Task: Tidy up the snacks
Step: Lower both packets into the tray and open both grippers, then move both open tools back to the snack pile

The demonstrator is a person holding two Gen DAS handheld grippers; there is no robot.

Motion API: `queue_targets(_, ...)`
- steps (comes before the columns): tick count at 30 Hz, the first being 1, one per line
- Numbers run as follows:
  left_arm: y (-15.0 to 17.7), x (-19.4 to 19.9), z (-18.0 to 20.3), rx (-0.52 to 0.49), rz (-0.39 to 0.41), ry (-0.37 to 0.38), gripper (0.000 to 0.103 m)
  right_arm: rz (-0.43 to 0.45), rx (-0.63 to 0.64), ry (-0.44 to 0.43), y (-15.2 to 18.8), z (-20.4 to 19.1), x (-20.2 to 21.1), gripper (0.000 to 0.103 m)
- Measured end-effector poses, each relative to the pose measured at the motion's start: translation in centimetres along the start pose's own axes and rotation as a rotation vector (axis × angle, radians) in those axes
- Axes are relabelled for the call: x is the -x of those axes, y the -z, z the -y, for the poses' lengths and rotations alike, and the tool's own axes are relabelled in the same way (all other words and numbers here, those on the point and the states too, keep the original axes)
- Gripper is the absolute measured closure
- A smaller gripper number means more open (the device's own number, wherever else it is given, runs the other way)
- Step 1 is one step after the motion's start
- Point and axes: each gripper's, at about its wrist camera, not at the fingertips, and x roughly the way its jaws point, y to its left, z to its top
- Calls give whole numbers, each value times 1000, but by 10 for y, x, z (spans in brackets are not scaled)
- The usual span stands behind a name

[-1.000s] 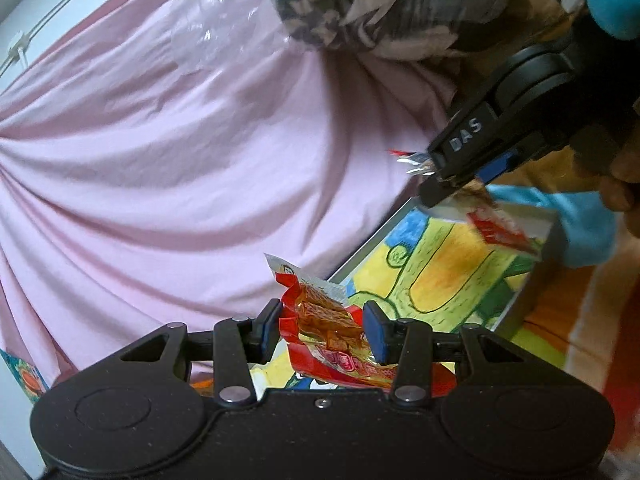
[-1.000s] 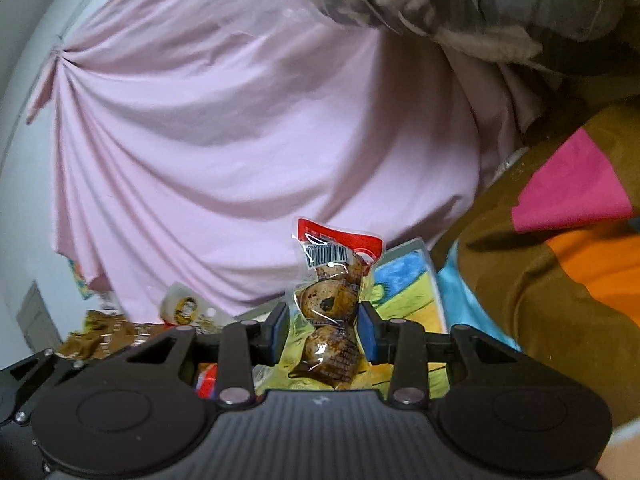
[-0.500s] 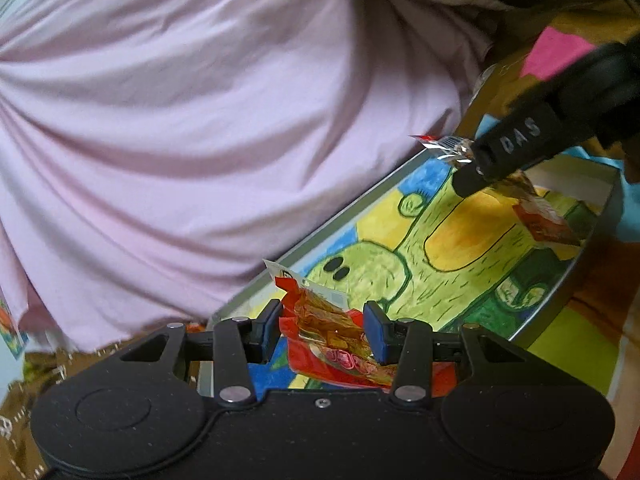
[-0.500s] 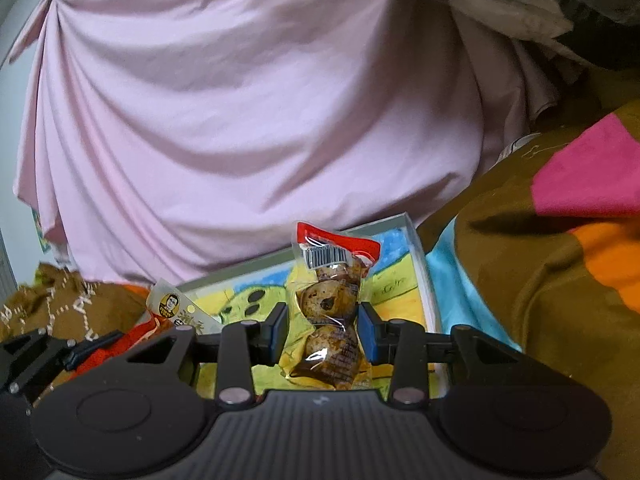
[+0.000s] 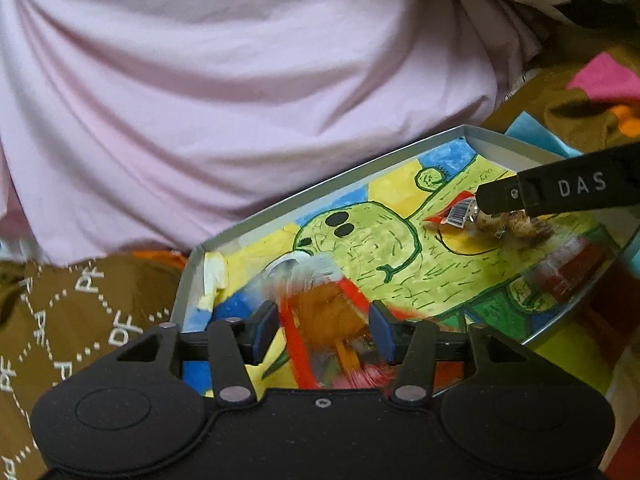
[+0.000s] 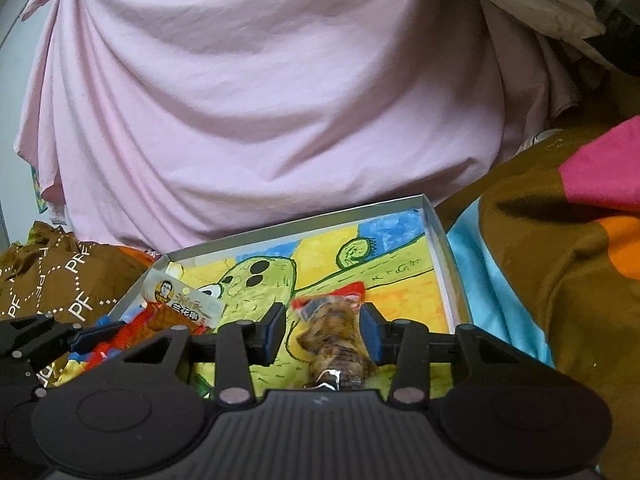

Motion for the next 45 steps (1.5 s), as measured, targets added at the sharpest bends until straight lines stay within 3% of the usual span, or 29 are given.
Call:
queue_targets(4,0,8,-10,74,-6,-10,27,9,14,-2,-6,-4,10,43)
queue_targets(10,-1,39,-32,215,-8,-25,12,68,79,20,-20,-15,43,20)
queue_targets(18,-5,100,-48,305,42,-29,1,143,131,32,-27,-35,108,1)
queue_targets(28,3,175,-56,329,57,14,1,163,112,86,-9,-46,185,0)
queue_targets(34,22,205,-58,335,20,45,1,134,89,98,8,-54,222,0)
queue_targets(45,69,231,-57,332,-112,111,1,-88,120,71,40,-75,247,0)
